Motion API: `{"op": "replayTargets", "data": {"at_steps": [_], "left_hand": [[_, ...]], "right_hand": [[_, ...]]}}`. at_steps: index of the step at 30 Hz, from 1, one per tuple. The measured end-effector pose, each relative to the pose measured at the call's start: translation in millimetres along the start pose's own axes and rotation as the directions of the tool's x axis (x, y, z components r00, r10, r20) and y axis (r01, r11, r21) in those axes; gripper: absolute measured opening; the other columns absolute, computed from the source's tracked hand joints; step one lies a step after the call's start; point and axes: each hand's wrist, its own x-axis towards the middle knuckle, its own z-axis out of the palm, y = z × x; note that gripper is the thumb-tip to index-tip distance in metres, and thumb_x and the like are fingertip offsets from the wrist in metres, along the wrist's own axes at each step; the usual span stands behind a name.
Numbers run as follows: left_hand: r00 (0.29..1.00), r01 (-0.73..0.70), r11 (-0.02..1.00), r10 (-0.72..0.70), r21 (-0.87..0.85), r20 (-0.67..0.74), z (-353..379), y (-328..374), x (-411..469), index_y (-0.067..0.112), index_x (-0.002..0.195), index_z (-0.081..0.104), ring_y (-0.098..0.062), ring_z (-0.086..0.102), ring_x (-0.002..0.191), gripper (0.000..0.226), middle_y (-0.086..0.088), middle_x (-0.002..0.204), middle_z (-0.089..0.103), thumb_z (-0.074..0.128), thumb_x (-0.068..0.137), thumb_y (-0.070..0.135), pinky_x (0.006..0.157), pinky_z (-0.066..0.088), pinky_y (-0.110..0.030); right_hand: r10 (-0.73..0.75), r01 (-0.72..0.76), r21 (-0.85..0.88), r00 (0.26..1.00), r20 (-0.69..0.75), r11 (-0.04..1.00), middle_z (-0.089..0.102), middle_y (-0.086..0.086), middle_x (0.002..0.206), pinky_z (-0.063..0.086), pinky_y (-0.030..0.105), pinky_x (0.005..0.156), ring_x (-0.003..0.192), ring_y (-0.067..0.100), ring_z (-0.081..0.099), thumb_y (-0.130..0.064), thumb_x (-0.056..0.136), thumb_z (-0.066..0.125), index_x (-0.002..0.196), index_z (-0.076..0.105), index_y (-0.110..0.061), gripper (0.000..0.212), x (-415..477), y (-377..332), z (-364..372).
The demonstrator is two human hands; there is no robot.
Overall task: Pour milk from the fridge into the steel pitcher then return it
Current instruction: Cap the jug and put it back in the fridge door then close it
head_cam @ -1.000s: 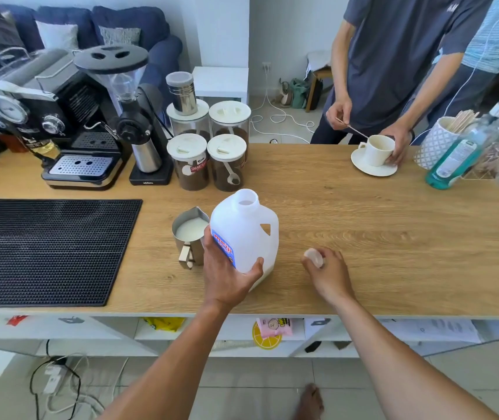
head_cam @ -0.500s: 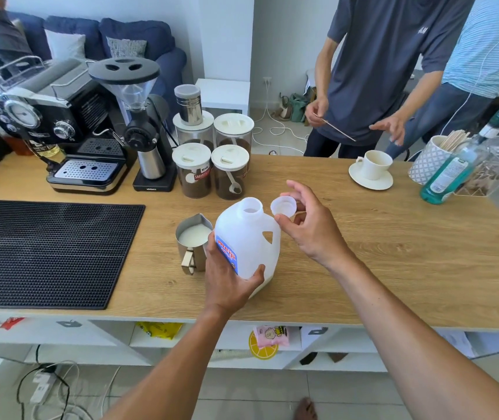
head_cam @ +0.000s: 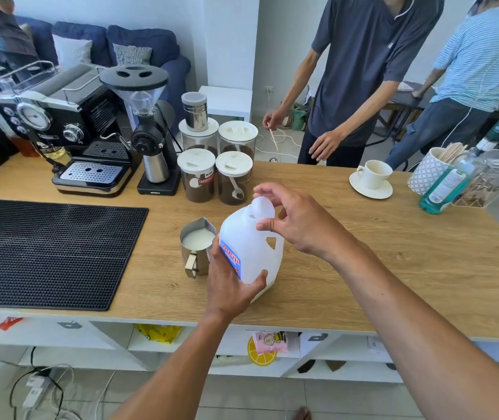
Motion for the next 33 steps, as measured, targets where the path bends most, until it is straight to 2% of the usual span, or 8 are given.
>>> {"op": "replayTargets", "data": {"at_steps": [3, 8, 13, 16, 19, 22, 28, 33], "left_hand": [[1.000, -0.003, 1.000, 0.003, -0.009, 0.008, -1, 0, 0, 0.034, 0.146, 0.007, -0.021, 0.043, 0.131, 0.112, -0.006, 0.145, 0.038, 0.080, 0.062, 0.051, 0.103, 0.044, -0.048], [1.000, -0.002, 1.000, 0.002, -0.007, 0.019, -3, 2, -1, 0.034, 0.146, 0.006, -0.019, 0.042, 0.130, 0.113, -0.004, 0.145, 0.037, 0.080, 0.062, 0.051, 0.104, 0.044, -0.042], [1.000, 0.000, 1.000, 0.000, -0.010, 0.023, -3, 2, -1, 0.029, 0.148, 0.009, -0.017, 0.042, 0.131, 0.114, -0.001, 0.145, 0.037, 0.080, 0.062, 0.051, 0.103, 0.045, -0.041], [1.000, 0.011, 1.000, -0.010, -0.025, 0.024, -3, 2, -1, 0.026, 0.149, 0.011, -0.016, 0.043, 0.132, 0.115, 0.000, 0.145, 0.038, 0.082, 0.062, 0.049, 0.103, 0.045, -0.041], [1.000, 0.020, 0.999, -0.020, -0.030, 0.023, -3, 2, -1, 0.028, 0.149, 0.011, -0.017, 0.043, 0.132, 0.115, 0.000, 0.145, 0.039, 0.082, 0.061, 0.049, 0.103, 0.045, -0.042], [0.999, 0.020, 0.999, -0.019, -0.031, 0.027, -3, 1, -1, 0.027, 0.149, 0.010, -0.018, 0.043, 0.133, 0.115, 0.000, 0.146, 0.039, 0.082, 0.062, 0.048, 0.103, 0.046, -0.042], [0.999, 0.024, 1.000, -0.023, -0.020, 0.032, -4, 4, -1, 0.023, 0.150, 0.012, -0.016, 0.043, 0.133, 0.115, 0.002, 0.146, 0.037, 0.082, 0.062, 0.049, 0.104, 0.045, -0.044], [0.999, 0.018, 1.000, -0.018, -0.015, 0.027, -4, 4, -1, 0.023, 0.150, 0.012, -0.016, 0.042, 0.133, 0.115, 0.002, 0.146, 0.036, 0.081, 0.062, 0.050, 0.104, 0.045, -0.045]], "right_hand": [[0.009, -0.008, -0.039, 0.999, 0.036, 0.999, 0.056, -0.018, 0.109, 0.052, 0.032, 0.081, 0.089, 0.015, 0.061, -0.024, 0.082, 0.077, 0.125, 0.057, -0.035, 0.049, 2, -9, 0], [0.002, 0.007, -0.105, 0.996, 0.090, 0.994, 0.056, -0.018, 0.115, 0.047, 0.032, 0.089, 0.099, 0.010, 0.053, -0.026, 0.081, 0.077, 0.127, 0.060, -0.032, 0.049, 9, -15, -3], [0.045, -0.020, -0.162, 0.988, 0.147, 0.987, 0.055, -0.016, 0.126, 0.036, 0.027, 0.085, 0.106, 0.006, 0.045, -0.022, 0.085, 0.073, 0.126, 0.058, -0.037, 0.047, 13, -20, -7], [0.064, -0.025, -0.198, 0.980, 0.190, 0.980, 0.053, -0.012, 0.133, 0.038, 0.029, 0.085, 0.106, 0.008, 0.045, -0.015, 0.088, 0.069, 0.125, 0.057, -0.039, 0.045, 14, -24, -8], [0.079, -0.018, -0.254, 0.970, 0.229, 0.967, 0.054, -0.007, 0.131, 0.039, 0.030, 0.084, 0.104, 0.011, 0.046, -0.012, 0.089, 0.068, 0.124, 0.056, -0.038, 0.045, 16, -29, -9], [0.091, -0.019, -0.299, 0.969, 0.230, 0.954, 0.054, -0.008, 0.125, 0.040, 0.030, 0.081, 0.101, 0.013, 0.050, -0.021, 0.086, 0.072, 0.123, 0.056, -0.036, 0.044, 18, -34, -12], [0.064, -0.013, -0.457, 0.993, 0.097, 0.889, 0.056, -0.006, 0.116, 0.038, 0.029, 0.074, 0.101, 0.016, 0.053, -0.049, 0.080, 0.072, 0.115, 0.053, -0.024, 0.048, 16, -38, -4], [0.028, 0.025, -0.527, 0.995, 0.092, 0.849, 0.056, -0.003, 0.118, 0.042, 0.033, 0.076, 0.105, 0.021, 0.055, -0.049, 0.086, 0.065, 0.119, 0.049, -0.023, 0.044, 13, -40, 2]]}}
